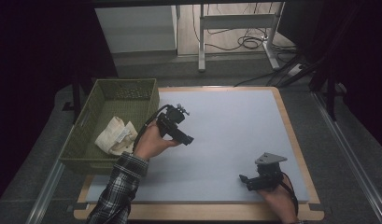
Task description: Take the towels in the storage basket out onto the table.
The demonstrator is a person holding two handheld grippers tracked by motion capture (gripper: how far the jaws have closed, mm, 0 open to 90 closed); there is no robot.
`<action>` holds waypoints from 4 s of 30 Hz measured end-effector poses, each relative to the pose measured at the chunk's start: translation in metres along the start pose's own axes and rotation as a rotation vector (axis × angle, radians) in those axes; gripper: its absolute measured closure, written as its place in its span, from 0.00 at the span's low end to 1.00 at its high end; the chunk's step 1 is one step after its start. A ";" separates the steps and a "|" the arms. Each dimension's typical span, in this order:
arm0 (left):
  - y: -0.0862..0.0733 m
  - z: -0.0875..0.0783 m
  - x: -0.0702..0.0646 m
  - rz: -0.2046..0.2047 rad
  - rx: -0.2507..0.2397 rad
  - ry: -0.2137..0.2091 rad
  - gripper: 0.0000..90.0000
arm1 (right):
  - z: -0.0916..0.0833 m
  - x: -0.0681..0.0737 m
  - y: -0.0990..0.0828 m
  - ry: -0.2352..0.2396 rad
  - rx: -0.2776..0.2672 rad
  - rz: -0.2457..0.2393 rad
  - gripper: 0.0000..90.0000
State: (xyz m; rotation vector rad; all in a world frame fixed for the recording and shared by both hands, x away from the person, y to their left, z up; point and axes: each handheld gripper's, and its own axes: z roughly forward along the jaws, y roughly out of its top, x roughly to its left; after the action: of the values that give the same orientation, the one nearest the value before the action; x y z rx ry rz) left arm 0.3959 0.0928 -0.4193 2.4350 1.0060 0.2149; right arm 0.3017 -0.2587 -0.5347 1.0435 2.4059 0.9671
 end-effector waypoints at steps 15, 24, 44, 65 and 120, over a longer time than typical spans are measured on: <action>-0.007 -0.043 0.039 -0.068 -0.012 0.064 0.04 | 0.000 0.000 0.000 0.000 -0.001 0.001 0.02; -0.021 -0.068 0.062 -0.119 -0.017 0.103 0.04 | 0.000 0.000 0.000 0.000 -0.001 0.000 0.02; -0.085 -0.085 0.129 -0.272 -0.002 0.190 0.10 | 0.000 0.000 0.000 0.000 0.000 0.000 0.02; -0.132 -0.019 0.173 -0.416 0.203 0.162 0.04 | 0.000 0.000 0.000 0.000 -0.001 0.000 0.02; -0.123 -0.104 0.159 -0.386 -0.007 0.097 0.75 | 0.000 0.000 0.000 -0.001 -0.001 0.000 0.02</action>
State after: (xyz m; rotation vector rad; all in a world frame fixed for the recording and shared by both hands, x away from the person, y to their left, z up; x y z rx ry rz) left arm 0.3999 0.3181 -0.3970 2.1867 1.4877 0.2028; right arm 0.3015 -0.2587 -0.5348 1.0432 2.4044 0.9667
